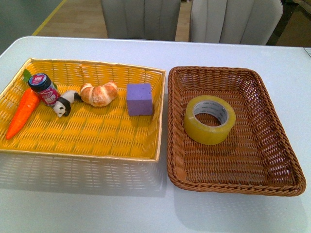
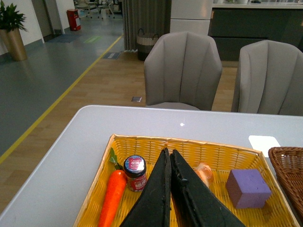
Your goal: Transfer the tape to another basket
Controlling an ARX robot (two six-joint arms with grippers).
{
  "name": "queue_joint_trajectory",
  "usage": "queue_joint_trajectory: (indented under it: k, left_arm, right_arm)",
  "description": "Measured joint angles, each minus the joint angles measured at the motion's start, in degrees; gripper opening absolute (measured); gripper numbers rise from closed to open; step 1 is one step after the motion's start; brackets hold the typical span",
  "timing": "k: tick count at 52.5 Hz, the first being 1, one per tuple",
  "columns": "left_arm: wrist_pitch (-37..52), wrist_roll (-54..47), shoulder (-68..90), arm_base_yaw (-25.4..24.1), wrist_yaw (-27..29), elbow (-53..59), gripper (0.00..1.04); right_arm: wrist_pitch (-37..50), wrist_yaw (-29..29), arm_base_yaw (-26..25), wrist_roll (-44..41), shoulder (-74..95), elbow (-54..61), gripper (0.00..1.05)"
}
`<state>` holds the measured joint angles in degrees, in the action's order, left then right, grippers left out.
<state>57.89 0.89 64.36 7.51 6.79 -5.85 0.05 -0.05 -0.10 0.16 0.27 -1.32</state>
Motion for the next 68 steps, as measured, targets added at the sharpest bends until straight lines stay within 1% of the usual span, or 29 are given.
queue_joint_trajectory:
  k: [12,15,20,57,68]
  left_arm:
    - [-7.17,-0.09,-9.75,-2.40,-1.70,2.89,0.02]
    - [-9.94,-0.15,-13.27,-5.25,-5.75,3.52,0.02]
    - [-13.44,-0.22,-17.55,-7.13,-6.40,4.17,0.02]
    - [-37.16,-0.26,-43.65,-7.30,-6.80,5.03,0.02]
    - [-42.82,-0.26,-49.33,-7.30,-6.80,5.03,0.02]
  right_arm:
    - [0.00,0.04,0.00,0.00,0.00,0.00,0.96]
    - [0.00,0.04,0.00,0.00,0.00,0.00,0.96]
    - [0.00,0.09,0.00,0.00,0.00,0.00,0.96]
    - [0.00,0.07,0.00,0.00,0.00,0.00,0.96]
    - [0.00,0.07,0.00,0.00,0.00,0.00,0.96]
